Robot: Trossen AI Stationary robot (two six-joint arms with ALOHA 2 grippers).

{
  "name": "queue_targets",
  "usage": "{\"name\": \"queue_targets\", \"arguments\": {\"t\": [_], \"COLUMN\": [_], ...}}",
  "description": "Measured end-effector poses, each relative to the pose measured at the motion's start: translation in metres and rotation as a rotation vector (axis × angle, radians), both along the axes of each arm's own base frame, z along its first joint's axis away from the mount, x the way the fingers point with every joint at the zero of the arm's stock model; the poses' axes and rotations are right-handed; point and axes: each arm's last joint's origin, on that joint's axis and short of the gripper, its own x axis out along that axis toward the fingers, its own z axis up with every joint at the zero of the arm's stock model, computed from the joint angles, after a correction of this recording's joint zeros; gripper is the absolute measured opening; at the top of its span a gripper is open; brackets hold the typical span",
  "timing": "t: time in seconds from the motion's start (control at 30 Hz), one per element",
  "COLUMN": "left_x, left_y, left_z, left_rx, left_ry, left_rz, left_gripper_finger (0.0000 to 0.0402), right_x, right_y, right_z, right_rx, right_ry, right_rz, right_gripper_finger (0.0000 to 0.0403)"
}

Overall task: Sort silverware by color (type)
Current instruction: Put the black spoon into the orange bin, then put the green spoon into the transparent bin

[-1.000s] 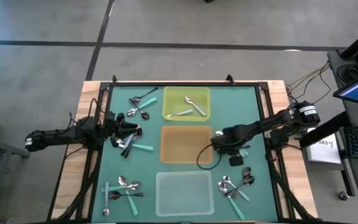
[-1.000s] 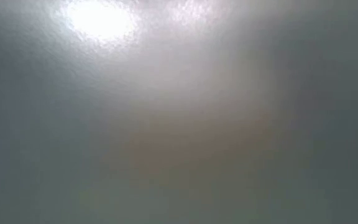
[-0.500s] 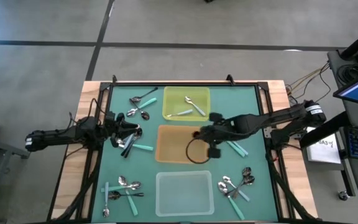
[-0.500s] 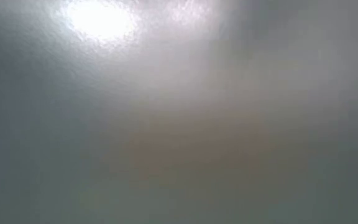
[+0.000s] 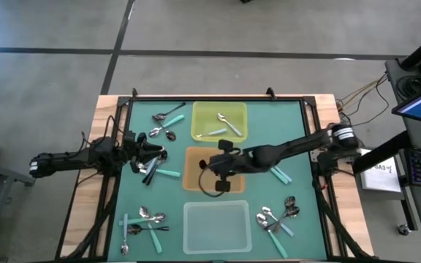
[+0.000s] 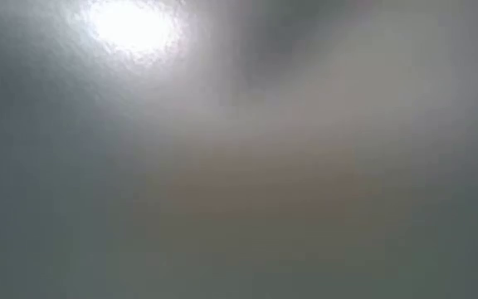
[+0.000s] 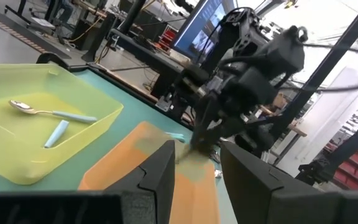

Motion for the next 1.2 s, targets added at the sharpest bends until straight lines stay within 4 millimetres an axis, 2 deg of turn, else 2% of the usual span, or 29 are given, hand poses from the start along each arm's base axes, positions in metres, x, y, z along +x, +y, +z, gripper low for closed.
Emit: {"name": "queue_targets", "arguments": {"t": [0.13,0.23,0.4,0.53,0.73,0.87,1.07,1.2], "left_x": [0.000,0.000,0.000,0.000,0.000,0.000,0.000,0.000], "left_y": [0.000,0.000,0.000,0.000,0.000,0.000,0.000,0.000], "left_z": [0.000,-0.001,-0.001,-0.001,-0.001,-0.001,-0.001,-0.001], "left_rx": [0.000,0.000,0.000,-0.001,-0.001,0.000,0.000,0.000], "left_ry": [0.002,0.005,0.008,0.007,0.007,0.007,0.007,0.007], "left_rz": [0.000,0.000,0.000,0.000,0.000,0.000,0.000,0.000], "left_gripper_finger": [0.0111,0.0111,0.0111,0.0111,0.0111,0.0111,0.0111,0.0111], "right_x": [0.002,-0.008,-0.049,-0.077,-0.102,-0.109,-0.124,-0.136], "right_y": [-0.004,-0.012,-0.024,-0.024,-0.018,-0.016,-0.023,-0.029], "right_z": [-0.001,0.007,0.018,0.017,-0.007,-0.029,-0.058,-0.071], "right_rx": [0.030,0.065,0.136,0.204,0.321,0.374,0.403,0.382], "right_ry": [0.107,0.239,0.511,0.610,0.641,0.646,0.738,0.787], "right_rz": [-0.062,-0.170,-0.487,-0.676,-0.822,-0.853,-0.872,-0.909], "right_gripper_finger": [0.0071,0.0089,0.0106,0.0107,0.0107,0.0107,0.0107,0.0107]}}
